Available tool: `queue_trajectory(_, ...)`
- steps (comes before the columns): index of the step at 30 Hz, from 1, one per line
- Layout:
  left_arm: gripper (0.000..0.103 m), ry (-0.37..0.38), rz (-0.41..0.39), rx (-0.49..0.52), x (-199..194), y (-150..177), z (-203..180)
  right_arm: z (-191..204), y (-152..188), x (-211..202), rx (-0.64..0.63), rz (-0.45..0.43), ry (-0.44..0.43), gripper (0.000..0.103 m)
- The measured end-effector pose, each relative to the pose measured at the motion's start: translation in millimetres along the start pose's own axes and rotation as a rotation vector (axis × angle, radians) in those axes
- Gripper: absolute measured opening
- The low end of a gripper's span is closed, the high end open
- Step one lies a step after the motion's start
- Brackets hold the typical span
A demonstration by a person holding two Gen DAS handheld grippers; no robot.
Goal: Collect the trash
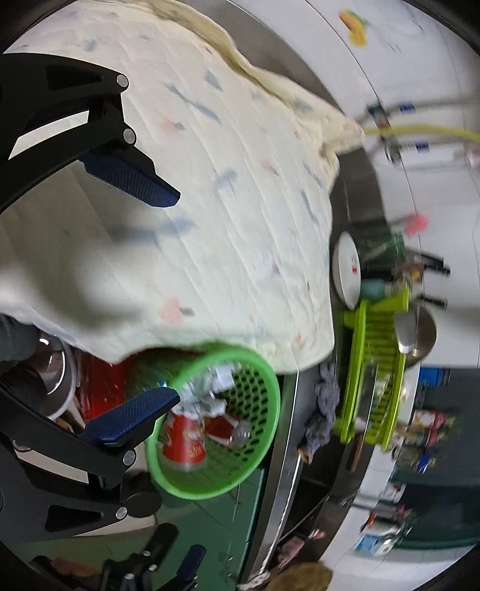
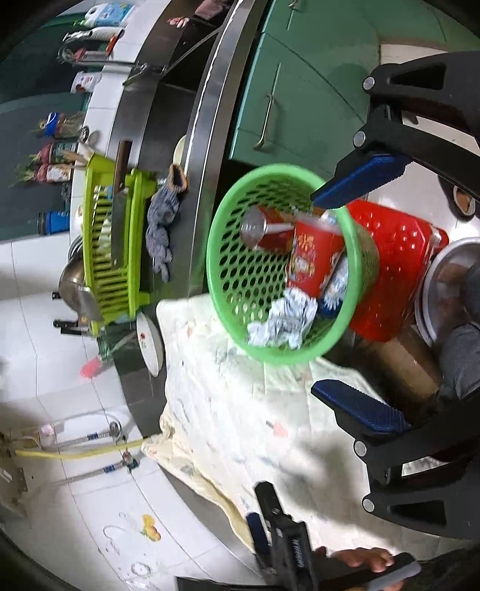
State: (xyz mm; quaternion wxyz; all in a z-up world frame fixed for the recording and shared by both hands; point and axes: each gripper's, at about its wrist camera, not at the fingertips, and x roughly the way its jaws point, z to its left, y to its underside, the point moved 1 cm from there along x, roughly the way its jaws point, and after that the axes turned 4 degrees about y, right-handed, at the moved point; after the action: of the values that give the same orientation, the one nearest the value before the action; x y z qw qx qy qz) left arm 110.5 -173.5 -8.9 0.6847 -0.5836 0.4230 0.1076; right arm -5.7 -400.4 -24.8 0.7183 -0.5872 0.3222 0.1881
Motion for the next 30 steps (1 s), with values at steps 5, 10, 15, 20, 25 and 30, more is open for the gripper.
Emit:
queue_trajectory(5, 0.098, -0.080, -0.031, -0.076, -29.3, 20.8, 35.9, 21.5, -5.2, -7.9, -0.034, -0.019, -0.020, 0.090)
queue_trajectory(10, 0.098, -0.146, -0.060, -0.095, -50.7, 34.8, 54.5, 38.1, -3.5, -19.1, -0.042, -0.048, -0.037, 0.091)
queue_trajectory(15, 0.098, -0.167, -0.076, -0.123, -65.2, 44.2, 67.3, 52.0, 0.2, -26.4, -0.062, -0.059, -0.050, 0.094)
queue_trajectory(20, 0.098, -0.172, -0.091, -0.140, -74.9, 50.2, 73.4, 60.6, 2.9, -29.5, -0.078, -0.062, -0.054, 0.094)
queue_trajectory(25, 0.098, -0.167, -0.110, -0.138, -84.3, 54.2, 73.2, 64.1, 6.1, -32.1, -0.087, -0.061, -0.054, 0.094)
queue_trajectory(30, 0.098, -0.173, -0.111, -0.136, -86.9, 57.1, 72.6, 65.8, 7.4, -34.1, -0.088, -0.060, -0.057, 0.094)
